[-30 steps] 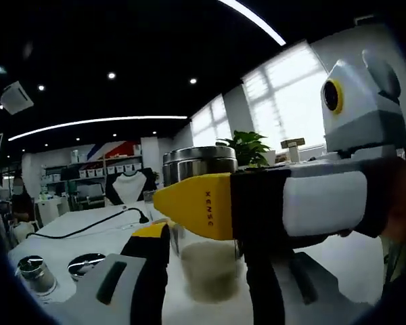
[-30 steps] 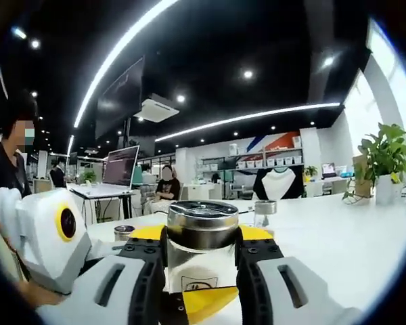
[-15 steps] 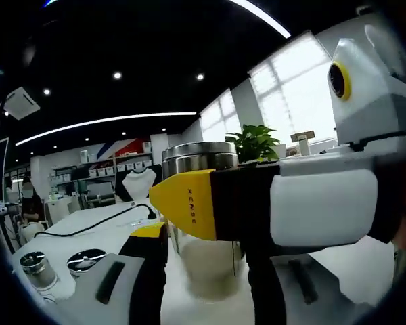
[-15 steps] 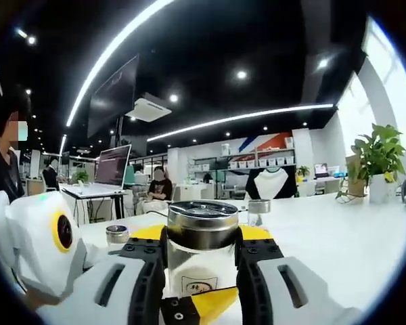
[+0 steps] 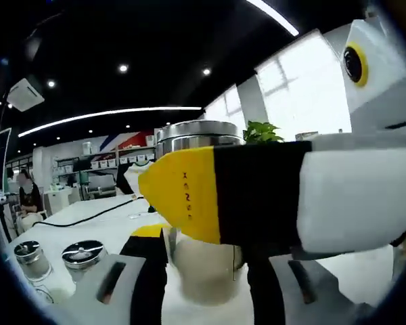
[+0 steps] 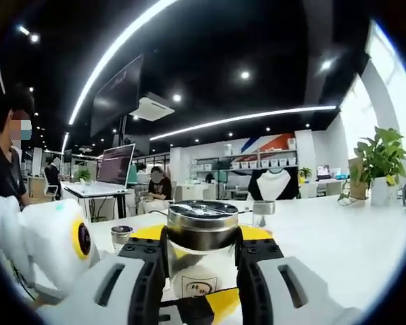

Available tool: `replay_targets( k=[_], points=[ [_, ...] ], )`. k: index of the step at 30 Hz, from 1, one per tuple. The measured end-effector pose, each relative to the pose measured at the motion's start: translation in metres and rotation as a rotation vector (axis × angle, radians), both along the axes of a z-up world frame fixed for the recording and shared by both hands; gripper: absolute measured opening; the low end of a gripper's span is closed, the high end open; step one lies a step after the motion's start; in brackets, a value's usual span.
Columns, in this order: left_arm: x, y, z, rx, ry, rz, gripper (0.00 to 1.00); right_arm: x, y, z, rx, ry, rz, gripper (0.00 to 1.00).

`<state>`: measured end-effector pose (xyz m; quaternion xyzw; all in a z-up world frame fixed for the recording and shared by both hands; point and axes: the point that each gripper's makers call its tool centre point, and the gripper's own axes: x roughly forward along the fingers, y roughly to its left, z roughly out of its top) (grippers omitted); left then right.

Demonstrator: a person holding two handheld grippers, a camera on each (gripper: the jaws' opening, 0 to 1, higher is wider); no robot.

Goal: Rotate the seasoning bottle until the label or dispensing opening points toward the visible target arrow and the bottle remains upright within the marked orientation range

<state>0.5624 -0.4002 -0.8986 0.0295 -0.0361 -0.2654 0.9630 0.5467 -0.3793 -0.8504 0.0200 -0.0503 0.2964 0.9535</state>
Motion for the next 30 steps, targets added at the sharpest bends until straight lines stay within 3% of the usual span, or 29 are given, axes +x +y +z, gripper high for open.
replay_targets(
  k=[6, 10, 12, 16, 18, 20, 22, 27, 30],
  points=[
    [-0.005, 0.005, 0.006, -0.042, -0.008, -0.046, 0.46, -0.008, 0.005, 0.006, -0.013, -0.007, 0.079, 0.36],
    [-0.015, 0.001, 0.016, -0.129, -0.007, -0.176, 0.46, -0.014, 0.009, 0.015, -0.024, -0.047, 0.158, 0.37],
    [-0.016, 0.004, 0.018, -0.110, -0.022, -0.175, 0.46, -0.014, 0.011, 0.018, -0.013, -0.053, 0.202, 0.38],
    [-0.020, 0.003, 0.021, -0.137, -0.022, -0.205, 0.46, -0.012, 0.011, 0.021, 0.003, -0.049, 0.244, 0.39],
    [-0.023, 0.001, 0.021, -0.149, -0.013, -0.236, 0.46, -0.015, 0.014, 0.020, 0.056, -0.011, 0.319, 0.40],
    [-0.023, 0.001, 0.020, -0.153, -0.012, -0.237, 0.46, -0.017, 0.012, 0.025, 0.189, 0.054, 0.377, 0.41],
    [-0.023, 0.002, 0.019, -0.151, -0.008, -0.245, 0.46, -0.019, 0.009, 0.027, 0.249, 0.084, 0.434, 0.39],
    [-0.028, -0.003, 0.017, -0.133, 0.000, -0.310, 0.46, -0.022, 0.009, 0.022, 0.128, 0.024, 0.478, 0.38],
    [-0.031, -0.006, 0.017, -0.105, -0.012, -0.337, 0.46, -0.025, 0.010, 0.023, 0.104, 0.023, 0.524, 0.39]
  ],
)
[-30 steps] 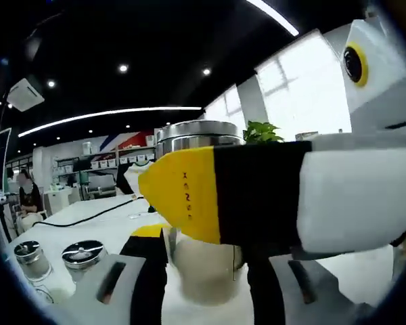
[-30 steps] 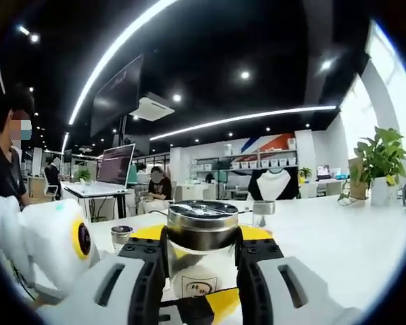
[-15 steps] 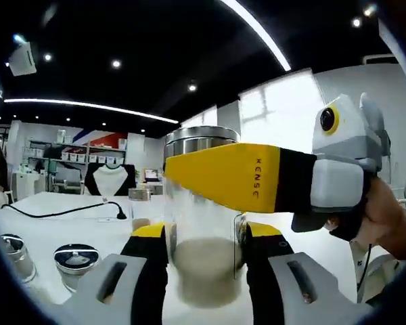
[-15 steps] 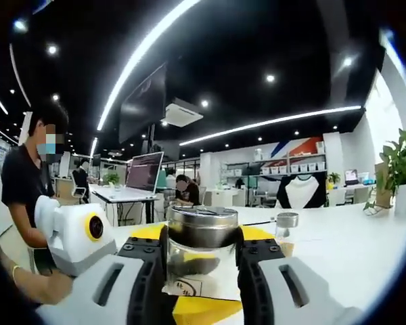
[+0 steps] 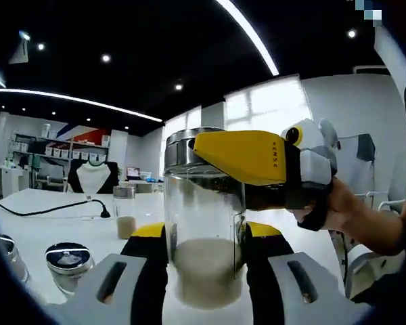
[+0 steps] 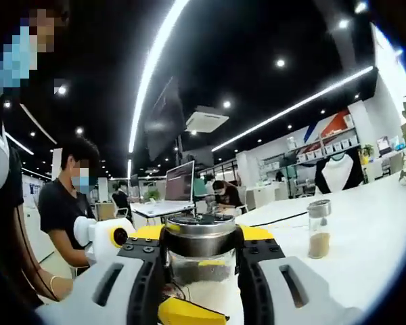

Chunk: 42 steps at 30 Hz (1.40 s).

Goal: Rotate the seasoning bottle until the label or dispensing opening points toward the visible target arrow and the bottle remains upright within the marked orientation range

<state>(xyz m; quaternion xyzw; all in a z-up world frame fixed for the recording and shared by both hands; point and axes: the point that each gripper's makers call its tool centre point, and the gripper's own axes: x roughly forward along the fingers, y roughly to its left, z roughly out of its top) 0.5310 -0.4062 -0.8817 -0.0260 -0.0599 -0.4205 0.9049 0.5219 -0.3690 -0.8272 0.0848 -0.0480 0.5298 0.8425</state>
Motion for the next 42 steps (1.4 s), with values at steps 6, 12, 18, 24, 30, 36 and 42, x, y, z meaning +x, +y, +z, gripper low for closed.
replay_targets(
  k=[6, 12, 18, 24, 30, 36, 42],
  points=[
    [-0.005, -0.002, -0.002, 0.018, -0.004, -0.057, 0.46, -0.011, 0.002, -0.003, -0.048, -0.027, 0.098, 0.39],
    [-0.007, -0.005, -0.013, 0.045, 0.020, -0.081, 0.46, -0.017, 0.004, -0.010, -0.096, -0.037, 0.141, 0.38],
    [-0.006, -0.006, -0.013, 0.028, 0.045, -0.084, 0.46, -0.014, 0.004, -0.009, -0.068, -0.059, 0.092, 0.38],
    [-0.002, -0.005, -0.022, 0.024, 0.095, -0.071, 0.46, -0.008, 0.007, -0.017, -0.085, -0.059, 0.017, 0.37],
    [0.003, 0.003, -0.027, 0.081, 0.101, -0.002, 0.46, -0.001, 0.008, -0.021, -0.069, -0.040, -0.023, 0.37],
    [0.012, 0.013, -0.040, 0.203, 0.106, 0.128, 0.45, 0.004, 0.013, -0.031, -0.087, -0.033, -0.045, 0.37],
    [0.015, 0.020, -0.040, 0.206, 0.111, 0.200, 0.45, 0.006, 0.015, -0.031, -0.087, -0.036, -0.056, 0.37]
  ],
)
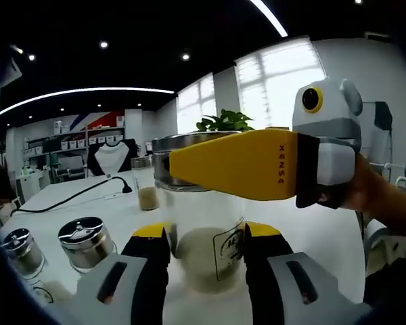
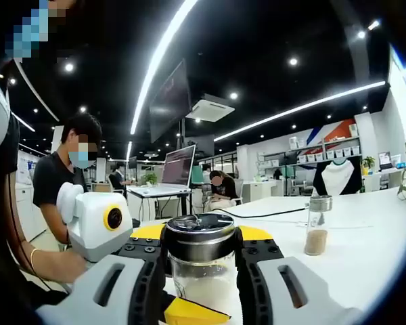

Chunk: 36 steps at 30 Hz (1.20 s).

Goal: Rotate the seasoning bottle until the label or dispensing opening points toward the visible target arrow and the bottle remains upright within the marked orientation range

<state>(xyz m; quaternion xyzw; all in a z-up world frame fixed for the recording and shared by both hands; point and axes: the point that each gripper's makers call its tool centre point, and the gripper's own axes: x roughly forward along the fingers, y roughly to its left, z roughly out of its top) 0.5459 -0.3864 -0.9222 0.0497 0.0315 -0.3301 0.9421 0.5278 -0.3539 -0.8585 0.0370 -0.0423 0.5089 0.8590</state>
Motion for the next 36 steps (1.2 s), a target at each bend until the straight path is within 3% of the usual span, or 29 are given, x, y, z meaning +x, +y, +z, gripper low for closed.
replay_targets(
  k=[4, 8, 12, 17, 19, 22, 36],
  points=[
    [0.005, 0.006, -0.003, 0.056, -0.006, 0.058, 0.44, 0.003, 0.001, -0.003, -0.007, 0.004, -0.008, 0.37],
    [0.006, 0.008, -0.004, 0.065, -0.013, 0.078, 0.44, 0.005, 0.001, -0.004, -0.002, 0.011, -0.009, 0.37],
    [0.010, 0.013, -0.008, 0.152, -0.048, 0.121, 0.44, 0.007, 0.002, -0.008, -0.022, 0.011, -0.014, 0.37],
    [0.012, 0.015, -0.008, 0.153, -0.050, 0.135, 0.44, 0.010, 0.003, -0.009, -0.022, 0.013, -0.015, 0.37],
    [0.012, 0.017, -0.006, 0.167, -0.088, 0.152, 0.44, 0.010, 0.003, -0.007, -0.021, 0.009, -0.014, 0.36],
    [0.013, 0.019, -0.005, 0.179, -0.097, 0.163, 0.44, 0.011, 0.004, -0.007, -0.023, 0.007, -0.012, 0.36],
    [0.016, 0.020, -0.013, 0.207, -0.087, 0.170, 0.44, 0.017, 0.003, -0.016, -0.041, 0.032, -0.009, 0.36]
  ],
)
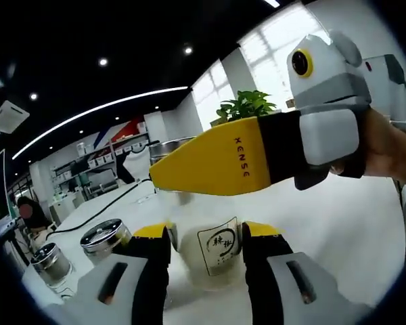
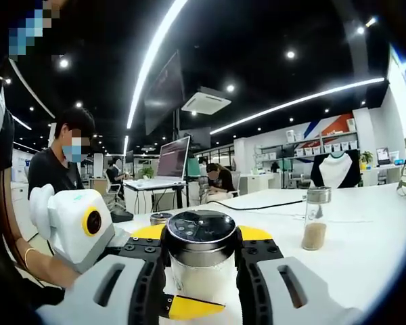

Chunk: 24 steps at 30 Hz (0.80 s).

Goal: Rotate the seasoning bottle until the label or dispensing opening points toward the visible target arrow and the bottle remains upright within the marked orientation range

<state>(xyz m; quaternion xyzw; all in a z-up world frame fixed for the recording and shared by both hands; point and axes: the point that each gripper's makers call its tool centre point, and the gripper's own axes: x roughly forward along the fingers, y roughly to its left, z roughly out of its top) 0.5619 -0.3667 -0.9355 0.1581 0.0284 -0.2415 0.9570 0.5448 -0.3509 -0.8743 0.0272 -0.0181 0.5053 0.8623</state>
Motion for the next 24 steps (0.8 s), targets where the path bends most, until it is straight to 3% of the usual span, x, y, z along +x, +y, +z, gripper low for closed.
replay_targets(
  k=[15, 24],
  points=[
    [-0.006, 0.003, -0.004, 0.030, 0.013, -0.007, 0.45, -0.002, 0.003, -0.005, -0.006, 0.023, 0.025, 0.37],
    [-0.020, 0.010, -0.004, 0.055, 0.002, -0.003, 0.44, -0.005, 0.012, -0.008, -0.040, -0.010, 0.040, 0.37]
  ],
)
